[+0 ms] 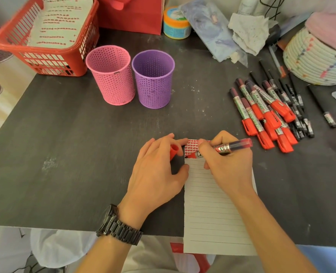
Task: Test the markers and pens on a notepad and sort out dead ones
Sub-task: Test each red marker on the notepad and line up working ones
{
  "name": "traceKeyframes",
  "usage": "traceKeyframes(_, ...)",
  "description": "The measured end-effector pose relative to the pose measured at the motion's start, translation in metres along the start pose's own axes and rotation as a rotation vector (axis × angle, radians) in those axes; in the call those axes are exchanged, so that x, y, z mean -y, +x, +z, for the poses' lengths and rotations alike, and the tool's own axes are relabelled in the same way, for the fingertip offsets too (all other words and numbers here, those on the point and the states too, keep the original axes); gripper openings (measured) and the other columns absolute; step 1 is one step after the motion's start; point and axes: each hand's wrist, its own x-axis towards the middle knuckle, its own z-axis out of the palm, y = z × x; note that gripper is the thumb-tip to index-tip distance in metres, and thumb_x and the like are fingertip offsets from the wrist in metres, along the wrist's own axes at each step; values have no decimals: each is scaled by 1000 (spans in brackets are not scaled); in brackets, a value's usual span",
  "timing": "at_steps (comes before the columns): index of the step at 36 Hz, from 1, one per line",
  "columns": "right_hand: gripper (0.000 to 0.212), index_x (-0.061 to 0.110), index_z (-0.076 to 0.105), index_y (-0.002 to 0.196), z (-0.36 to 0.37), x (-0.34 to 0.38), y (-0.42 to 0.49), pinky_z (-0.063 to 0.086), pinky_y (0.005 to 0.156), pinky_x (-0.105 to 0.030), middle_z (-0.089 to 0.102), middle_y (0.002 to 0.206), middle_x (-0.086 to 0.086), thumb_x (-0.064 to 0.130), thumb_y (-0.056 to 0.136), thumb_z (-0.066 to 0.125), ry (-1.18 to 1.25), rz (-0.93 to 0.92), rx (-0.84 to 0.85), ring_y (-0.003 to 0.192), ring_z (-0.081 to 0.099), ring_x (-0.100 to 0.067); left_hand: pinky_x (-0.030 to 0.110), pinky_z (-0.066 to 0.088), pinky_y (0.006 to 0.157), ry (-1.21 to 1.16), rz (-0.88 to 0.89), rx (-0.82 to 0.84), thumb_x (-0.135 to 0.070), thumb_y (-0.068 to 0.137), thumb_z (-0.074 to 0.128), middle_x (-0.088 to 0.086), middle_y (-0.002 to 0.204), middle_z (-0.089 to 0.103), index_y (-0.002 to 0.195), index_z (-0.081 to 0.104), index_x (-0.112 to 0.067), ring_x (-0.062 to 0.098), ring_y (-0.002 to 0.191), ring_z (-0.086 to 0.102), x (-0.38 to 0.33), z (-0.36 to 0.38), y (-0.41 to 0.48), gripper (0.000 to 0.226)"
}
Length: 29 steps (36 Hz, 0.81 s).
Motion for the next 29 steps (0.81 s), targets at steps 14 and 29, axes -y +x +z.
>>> traceKeyframes(14, 29, 19, 59, 64, 0, -1, 0, 46, 46, -13, 62, 51, 4, 14, 89, 72, -16, -20, 3, 45, 62, -4, 11, 0, 109, 8, -8, -1, -40, 83, 72, -37, 124, 43, 92, 31, -45, -2, 135, 27, 1, 1, 0, 42)
traceKeyframes(29, 27, 12, 60, 65, -1, 1, 1, 45, 46, -12, 61, 50, 3, 12, 89, 72, 5, 5, 0, 45, 62, -5, 3, -8, 106, 19, -53, 30, -46, 84, 70, -22, 143, 51, 94, 37, -42, 0, 137, 34, -1, -1, 0, 34)
